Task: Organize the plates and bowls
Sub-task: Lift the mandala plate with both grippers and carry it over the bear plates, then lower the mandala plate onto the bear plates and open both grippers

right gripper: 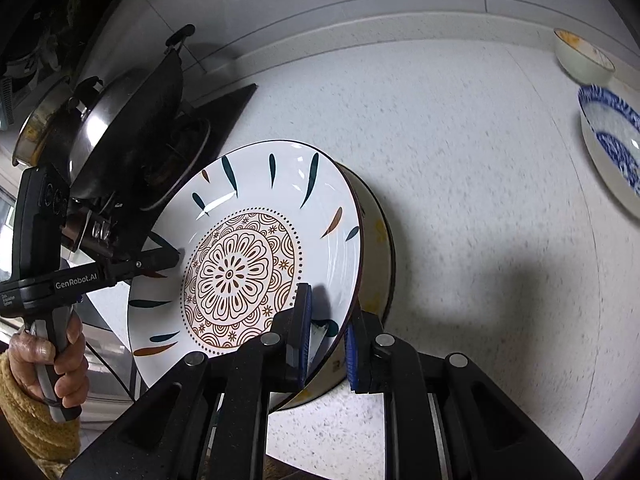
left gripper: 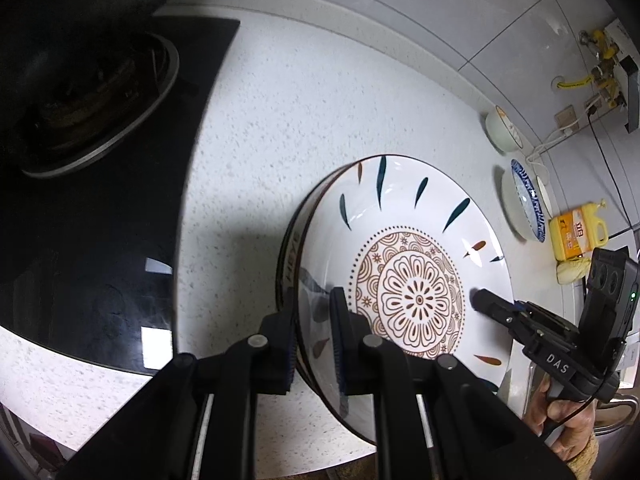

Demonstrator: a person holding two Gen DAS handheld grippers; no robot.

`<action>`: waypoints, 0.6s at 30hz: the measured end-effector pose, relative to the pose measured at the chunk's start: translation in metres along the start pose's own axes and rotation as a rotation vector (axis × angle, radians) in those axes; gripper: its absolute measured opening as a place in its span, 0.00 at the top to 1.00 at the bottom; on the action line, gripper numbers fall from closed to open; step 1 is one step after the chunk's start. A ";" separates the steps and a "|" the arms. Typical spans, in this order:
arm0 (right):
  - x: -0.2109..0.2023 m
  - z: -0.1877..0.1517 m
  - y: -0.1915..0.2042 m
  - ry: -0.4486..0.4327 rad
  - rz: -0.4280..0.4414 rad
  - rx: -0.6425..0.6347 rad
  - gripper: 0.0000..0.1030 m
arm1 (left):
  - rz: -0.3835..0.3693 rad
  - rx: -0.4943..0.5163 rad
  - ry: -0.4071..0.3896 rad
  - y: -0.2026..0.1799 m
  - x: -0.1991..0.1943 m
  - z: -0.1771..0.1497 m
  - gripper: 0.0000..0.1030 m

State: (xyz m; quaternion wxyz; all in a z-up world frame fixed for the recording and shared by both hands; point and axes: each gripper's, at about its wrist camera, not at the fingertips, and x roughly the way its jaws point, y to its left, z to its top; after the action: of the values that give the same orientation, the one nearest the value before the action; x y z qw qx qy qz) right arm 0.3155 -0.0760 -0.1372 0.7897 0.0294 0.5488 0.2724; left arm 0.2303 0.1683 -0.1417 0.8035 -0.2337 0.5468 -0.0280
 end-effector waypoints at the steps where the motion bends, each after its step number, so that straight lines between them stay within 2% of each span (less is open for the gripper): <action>1: 0.001 -0.001 -0.001 0.002 -0.004 0.005 0.87 | -0.002 0.002 0.002 0.000 0.002 0.000 0.87; 9: 0.003 -0.003 -0.010 0.015 -0.011 0.019 0.87 | -0.025 -0.012 0.017 0.003 0.008 0.004 0.88; 18: 0.005 0.000 -0.014 0.054 0.026 0.025 0.86 | -0.025 -0.018 0.038 0.002 0.008 0.005 0.88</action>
State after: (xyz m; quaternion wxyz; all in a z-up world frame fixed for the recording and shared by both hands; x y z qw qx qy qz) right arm 0.3222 -0.0858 -0.1469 0.7708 0.0391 0.5727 0.2764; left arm 0.2376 0.1690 -0.1480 0.7903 -0.2473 0.5593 -0.0376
